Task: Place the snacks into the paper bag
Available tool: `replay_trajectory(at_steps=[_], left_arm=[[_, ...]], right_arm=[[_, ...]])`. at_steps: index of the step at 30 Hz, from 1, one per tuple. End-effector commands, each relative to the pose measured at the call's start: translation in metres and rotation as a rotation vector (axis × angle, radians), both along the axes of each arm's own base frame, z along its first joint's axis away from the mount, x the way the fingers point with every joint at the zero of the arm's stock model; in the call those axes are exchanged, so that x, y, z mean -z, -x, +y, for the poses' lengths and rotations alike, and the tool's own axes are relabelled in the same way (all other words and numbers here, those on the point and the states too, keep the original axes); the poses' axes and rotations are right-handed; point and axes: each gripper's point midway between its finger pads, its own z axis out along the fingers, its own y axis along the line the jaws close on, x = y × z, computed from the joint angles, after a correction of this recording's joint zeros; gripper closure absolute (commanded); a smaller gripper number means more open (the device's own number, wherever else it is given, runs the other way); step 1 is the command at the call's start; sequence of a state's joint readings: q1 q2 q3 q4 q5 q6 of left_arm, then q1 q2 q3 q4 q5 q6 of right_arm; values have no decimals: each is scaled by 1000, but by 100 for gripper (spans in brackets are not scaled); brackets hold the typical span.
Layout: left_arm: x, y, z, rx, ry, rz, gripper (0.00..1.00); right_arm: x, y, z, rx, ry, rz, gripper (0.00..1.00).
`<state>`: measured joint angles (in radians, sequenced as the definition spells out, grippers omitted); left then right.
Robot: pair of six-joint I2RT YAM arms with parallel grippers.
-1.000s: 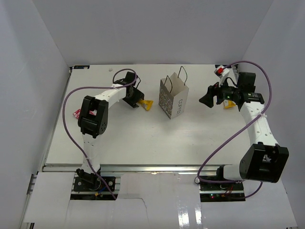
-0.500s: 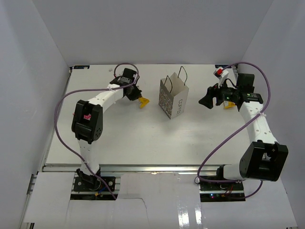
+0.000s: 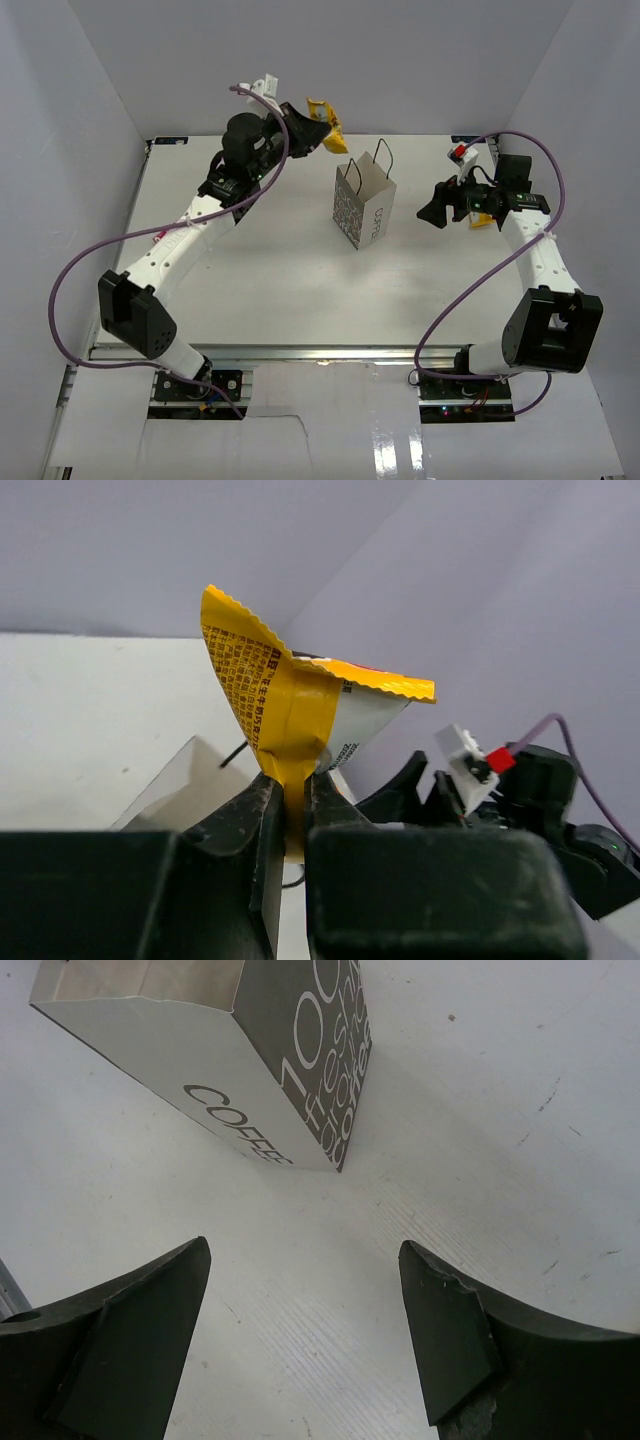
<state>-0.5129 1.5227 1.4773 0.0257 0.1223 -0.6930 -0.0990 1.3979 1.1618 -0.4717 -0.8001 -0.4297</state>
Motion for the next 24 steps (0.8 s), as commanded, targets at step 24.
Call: replay_trajectory(at_steps=[24], left_arm=[[47,-19,-102,308,-188,-120,67]], right_arm=[[-9,-10,-21,41,11,-46,18]])
